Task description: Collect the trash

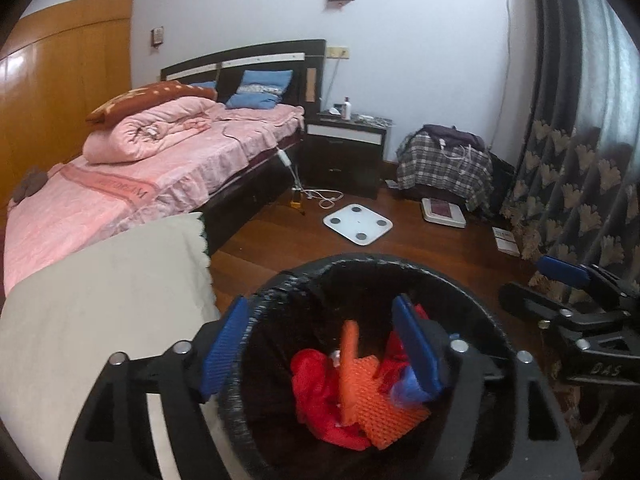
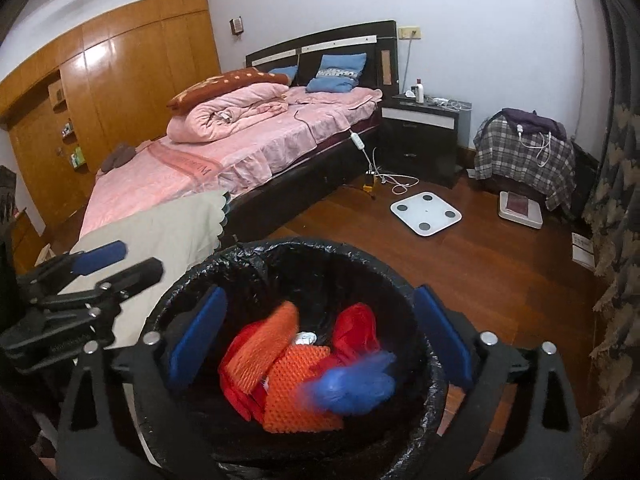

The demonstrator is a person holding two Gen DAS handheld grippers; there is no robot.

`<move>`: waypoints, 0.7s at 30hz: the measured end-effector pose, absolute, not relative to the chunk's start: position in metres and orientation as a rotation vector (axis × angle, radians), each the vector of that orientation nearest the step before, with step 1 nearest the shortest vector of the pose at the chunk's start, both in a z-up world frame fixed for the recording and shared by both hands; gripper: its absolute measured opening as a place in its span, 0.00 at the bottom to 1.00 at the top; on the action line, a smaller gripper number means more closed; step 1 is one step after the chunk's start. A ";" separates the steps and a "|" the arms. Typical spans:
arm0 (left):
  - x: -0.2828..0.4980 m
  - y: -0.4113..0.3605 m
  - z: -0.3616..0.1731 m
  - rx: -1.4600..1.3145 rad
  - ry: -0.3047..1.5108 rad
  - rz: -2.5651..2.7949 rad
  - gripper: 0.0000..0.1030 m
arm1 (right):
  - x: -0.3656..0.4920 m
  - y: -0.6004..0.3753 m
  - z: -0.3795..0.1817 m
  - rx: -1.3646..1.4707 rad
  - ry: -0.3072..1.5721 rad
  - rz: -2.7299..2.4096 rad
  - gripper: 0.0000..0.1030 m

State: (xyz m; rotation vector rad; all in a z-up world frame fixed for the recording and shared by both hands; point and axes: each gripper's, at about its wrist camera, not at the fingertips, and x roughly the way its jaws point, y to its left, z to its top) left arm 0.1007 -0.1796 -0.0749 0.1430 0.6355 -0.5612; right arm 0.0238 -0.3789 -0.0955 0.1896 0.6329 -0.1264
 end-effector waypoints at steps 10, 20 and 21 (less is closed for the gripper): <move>0.083 -0.125 -0.052 0.133 0.592 -0.430 0.94 | 0.008 -0.358 -0.074 0.189 0.615 -0.073 0.95; 0.052 -0.090 -0.033 0.125 0.573 -0.350 0.94 | -0.012 -0.318 -0.044 0.150 0.585 0.004 0.95; 0.049 -0.088 -0.030 0.124 0.569 -0.345 0.94 | -0.015 -0.314 -0.041 0.144 0.580 0.009 0.95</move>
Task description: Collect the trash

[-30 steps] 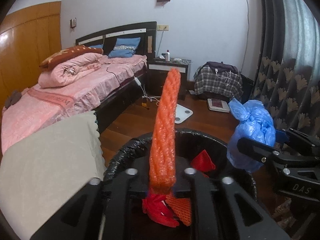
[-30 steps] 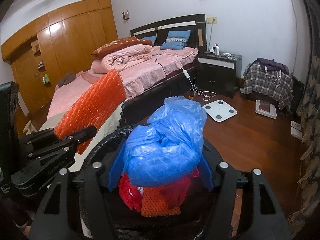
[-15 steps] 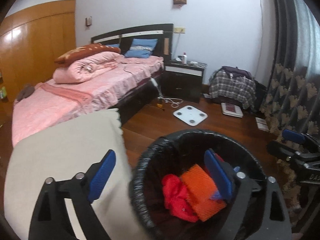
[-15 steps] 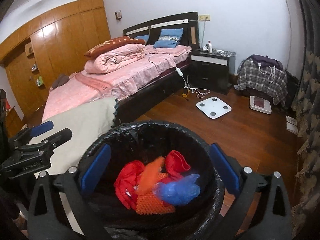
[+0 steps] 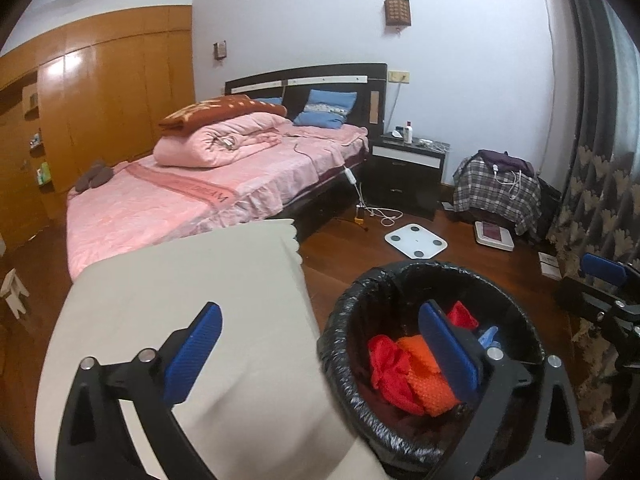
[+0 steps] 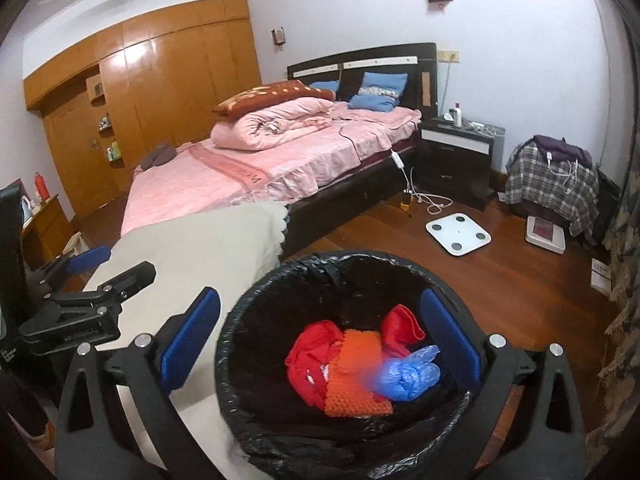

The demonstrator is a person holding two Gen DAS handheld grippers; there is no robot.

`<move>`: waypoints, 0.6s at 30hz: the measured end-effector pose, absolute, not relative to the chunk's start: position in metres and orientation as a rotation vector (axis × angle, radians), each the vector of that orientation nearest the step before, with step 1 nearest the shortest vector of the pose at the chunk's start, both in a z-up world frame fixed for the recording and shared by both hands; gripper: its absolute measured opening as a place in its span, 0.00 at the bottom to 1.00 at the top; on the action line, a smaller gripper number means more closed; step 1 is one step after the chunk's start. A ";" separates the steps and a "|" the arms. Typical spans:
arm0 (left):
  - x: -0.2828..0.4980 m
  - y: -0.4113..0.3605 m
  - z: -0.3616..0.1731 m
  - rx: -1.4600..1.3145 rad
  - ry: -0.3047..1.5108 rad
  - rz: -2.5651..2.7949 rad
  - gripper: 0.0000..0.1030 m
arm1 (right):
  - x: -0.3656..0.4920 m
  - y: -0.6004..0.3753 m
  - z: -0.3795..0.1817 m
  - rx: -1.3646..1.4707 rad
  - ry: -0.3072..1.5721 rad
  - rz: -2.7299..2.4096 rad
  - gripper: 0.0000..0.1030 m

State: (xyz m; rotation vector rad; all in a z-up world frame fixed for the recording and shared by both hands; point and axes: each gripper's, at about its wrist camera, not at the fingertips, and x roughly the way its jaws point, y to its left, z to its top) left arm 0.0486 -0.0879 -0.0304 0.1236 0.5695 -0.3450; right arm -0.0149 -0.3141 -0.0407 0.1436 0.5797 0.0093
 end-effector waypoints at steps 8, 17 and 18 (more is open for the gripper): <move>0.027 -0.074 -0.013 0.112 0.533 -0.310 0.94 | -0.023 -0.297 -0.027 0.124 0.578 0.027 0.95; 0.013 -0.067 0.004 0.103 0.487 -0.293 0.94 | -0.028 -0.286 -0.011 0.111 0.554 0.042 0.95; 0.012 -0.066 0.005 0.100 0.483 -0.294 0.94 | -0.029 -0.285 -0.010 0.109 0.551 0.044 0.95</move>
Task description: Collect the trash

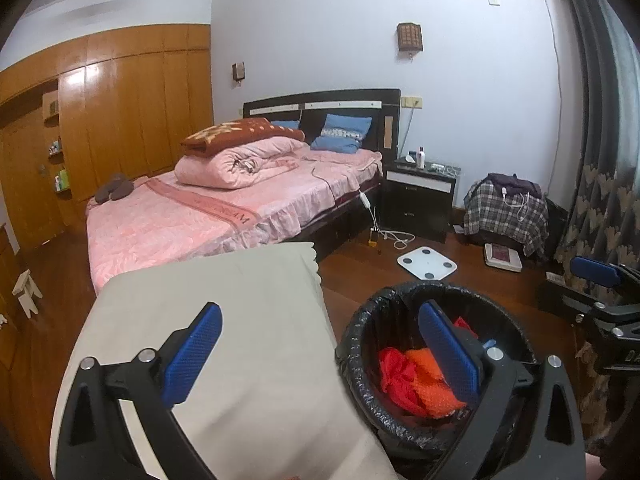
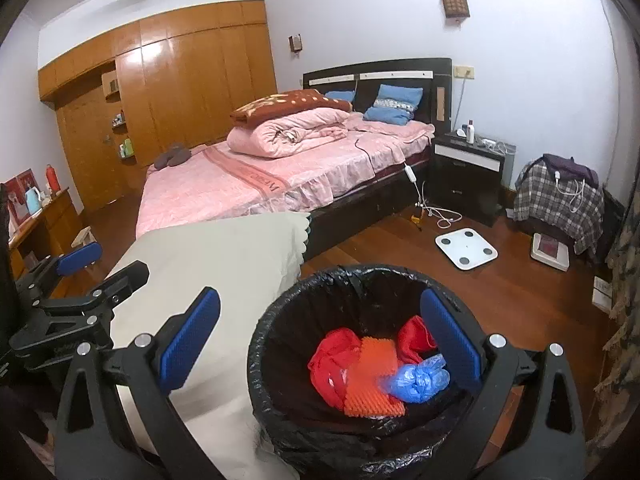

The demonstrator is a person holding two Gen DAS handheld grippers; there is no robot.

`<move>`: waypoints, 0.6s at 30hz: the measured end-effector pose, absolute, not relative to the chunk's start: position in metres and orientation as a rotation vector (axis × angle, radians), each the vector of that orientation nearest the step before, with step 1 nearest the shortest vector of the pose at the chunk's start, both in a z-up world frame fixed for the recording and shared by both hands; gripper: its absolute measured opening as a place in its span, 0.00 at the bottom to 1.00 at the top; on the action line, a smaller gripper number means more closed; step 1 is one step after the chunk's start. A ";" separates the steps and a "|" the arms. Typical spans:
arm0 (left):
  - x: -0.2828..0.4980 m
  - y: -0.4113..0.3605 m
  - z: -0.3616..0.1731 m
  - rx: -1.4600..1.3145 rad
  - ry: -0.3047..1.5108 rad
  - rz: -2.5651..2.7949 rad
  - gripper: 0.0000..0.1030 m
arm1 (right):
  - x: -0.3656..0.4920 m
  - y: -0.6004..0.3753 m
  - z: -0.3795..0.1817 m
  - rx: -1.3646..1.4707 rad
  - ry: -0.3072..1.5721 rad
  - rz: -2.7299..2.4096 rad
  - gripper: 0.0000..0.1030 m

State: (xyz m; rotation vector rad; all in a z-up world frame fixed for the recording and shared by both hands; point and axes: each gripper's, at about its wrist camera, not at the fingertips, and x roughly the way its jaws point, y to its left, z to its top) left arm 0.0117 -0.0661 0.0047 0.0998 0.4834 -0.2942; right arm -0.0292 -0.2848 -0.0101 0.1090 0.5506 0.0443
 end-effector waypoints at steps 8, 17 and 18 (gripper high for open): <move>0.002 -0.058 0.015 0.075 0.453 -0.292 0.94 | -0.031 -0.276 0.000 0.094 0.531 0.065 0.95; -0.002 -0.053 0.019 0.074 0.437 -0.283 0.94 | -0.030 -0.270 0.004 0.085 0.526 0.075 0.95; -0.002 -0.053 0.019 0.072 0.437 -0.283 0.94 | -0.030 -0.269 0.004 0.084 0.525 0.076 0.95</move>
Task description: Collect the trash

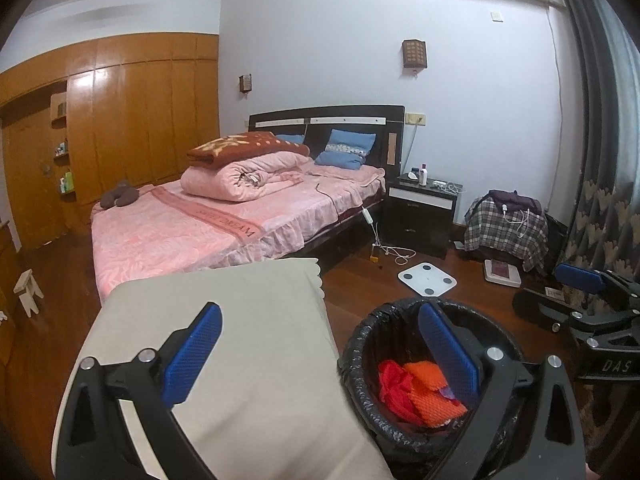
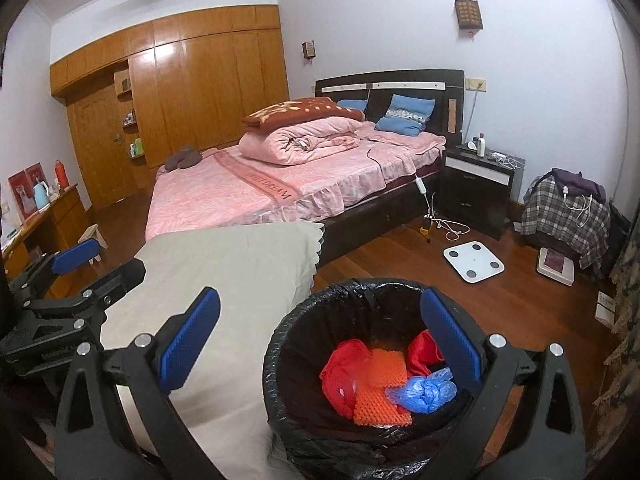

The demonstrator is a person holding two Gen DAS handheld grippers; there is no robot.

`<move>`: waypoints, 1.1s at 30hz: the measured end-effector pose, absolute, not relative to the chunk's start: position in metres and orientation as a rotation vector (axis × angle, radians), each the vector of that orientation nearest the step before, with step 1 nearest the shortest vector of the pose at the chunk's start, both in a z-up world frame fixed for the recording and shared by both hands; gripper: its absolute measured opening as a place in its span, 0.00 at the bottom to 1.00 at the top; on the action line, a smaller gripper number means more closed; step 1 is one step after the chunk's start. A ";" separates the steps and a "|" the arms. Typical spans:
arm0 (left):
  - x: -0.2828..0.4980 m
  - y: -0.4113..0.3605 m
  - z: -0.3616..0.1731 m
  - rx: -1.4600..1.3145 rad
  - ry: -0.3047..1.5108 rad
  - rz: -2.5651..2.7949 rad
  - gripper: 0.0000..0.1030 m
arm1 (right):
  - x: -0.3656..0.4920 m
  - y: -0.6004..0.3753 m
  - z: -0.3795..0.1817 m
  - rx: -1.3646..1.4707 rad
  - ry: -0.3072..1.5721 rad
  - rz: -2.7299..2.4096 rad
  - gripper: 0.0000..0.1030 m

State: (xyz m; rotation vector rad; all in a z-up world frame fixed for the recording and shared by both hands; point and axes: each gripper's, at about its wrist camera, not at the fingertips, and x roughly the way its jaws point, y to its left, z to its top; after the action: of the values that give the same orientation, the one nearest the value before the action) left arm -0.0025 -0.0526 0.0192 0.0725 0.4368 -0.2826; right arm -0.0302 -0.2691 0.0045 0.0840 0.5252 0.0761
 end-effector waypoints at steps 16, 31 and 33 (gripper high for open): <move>-0.004 -0.052 0.023 0.078 0.430 -0.280 0.94 | -0.029 -0.266 0.007 0.081 0.525 0.079 0.95; -0.003 -0.051 0.025 0.079 0.433 -0.277 0.94 | -0.029 -0.265 0.007 0.081 0.526 0.079 0.95; -0.003 -0.051 0.024 0.078 0.432 -0.277 0.94 | -0.029 -0.264 0.007 0.080 0.527 0.079 0.95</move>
State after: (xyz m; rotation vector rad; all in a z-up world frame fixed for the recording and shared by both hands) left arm -0.0027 -0.0508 0.0244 0.0780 0.4322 -0.2768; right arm -0.0290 -0.2645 0.0067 0.0805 0.5268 0.0786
